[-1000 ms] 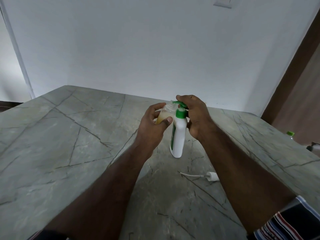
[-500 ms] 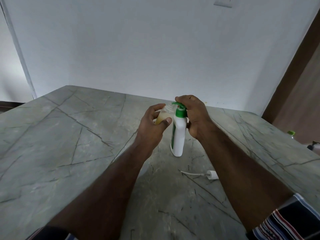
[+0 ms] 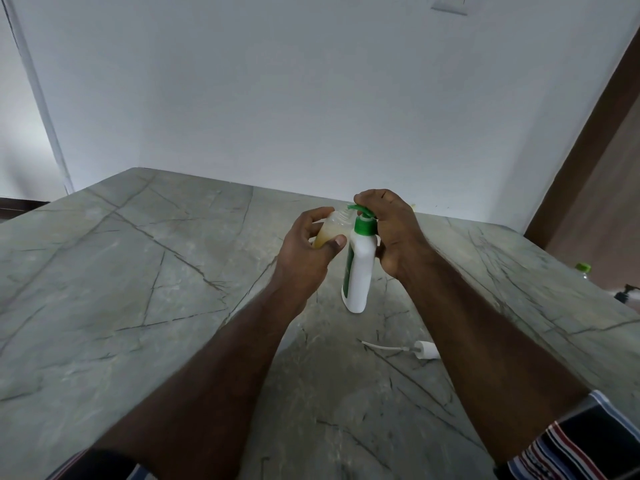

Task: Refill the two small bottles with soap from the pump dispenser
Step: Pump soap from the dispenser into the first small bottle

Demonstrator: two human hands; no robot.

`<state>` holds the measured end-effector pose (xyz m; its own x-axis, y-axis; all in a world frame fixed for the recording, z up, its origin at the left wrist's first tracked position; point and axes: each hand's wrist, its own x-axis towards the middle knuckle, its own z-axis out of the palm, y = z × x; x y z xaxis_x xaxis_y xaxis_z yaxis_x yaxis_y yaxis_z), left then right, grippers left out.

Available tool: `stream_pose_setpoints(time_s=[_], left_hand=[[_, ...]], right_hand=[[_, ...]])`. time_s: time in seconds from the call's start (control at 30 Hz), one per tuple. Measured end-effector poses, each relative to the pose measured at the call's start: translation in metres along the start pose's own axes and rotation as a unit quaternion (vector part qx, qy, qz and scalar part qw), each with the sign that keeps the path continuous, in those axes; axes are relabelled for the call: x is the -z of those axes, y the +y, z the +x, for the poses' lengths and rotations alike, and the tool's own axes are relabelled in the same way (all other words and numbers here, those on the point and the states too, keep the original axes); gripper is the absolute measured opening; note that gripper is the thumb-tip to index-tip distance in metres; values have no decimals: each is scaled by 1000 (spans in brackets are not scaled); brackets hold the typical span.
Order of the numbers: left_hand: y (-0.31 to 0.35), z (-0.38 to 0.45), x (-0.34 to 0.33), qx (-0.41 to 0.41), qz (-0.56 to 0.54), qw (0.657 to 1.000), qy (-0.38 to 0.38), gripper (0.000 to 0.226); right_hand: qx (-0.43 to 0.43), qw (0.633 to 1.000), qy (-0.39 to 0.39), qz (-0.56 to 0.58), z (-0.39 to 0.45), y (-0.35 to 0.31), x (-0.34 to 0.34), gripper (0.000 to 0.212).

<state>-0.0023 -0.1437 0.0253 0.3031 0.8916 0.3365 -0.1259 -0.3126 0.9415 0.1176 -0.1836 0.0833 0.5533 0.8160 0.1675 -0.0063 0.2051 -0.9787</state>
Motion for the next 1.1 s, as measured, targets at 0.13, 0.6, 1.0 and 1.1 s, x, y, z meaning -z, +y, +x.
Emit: stream_pose_setpoints(time_s=[0.13, 0.6, 1.0, 1.1], left_hand=[[1, -2, 0, 1, -9, 1000, -3, 42], [-1, 0, 1, -4, -6, 1000, -3, 41], [3, -1, -1, 3, -21, 1000, -5, 44], [3, -2, -1, -2, -23, 1000, -3, 44]], right_hand=[[-6, 1000, -2, -5, 1, 0, 3, 1], [5, 1000, -4, -3, 0, 2, 0, 3], [0, 1000, 5, 1, 4, -3, 5, 8], [-1, 1000, 5, 11, 4, -2, 3, 6]])
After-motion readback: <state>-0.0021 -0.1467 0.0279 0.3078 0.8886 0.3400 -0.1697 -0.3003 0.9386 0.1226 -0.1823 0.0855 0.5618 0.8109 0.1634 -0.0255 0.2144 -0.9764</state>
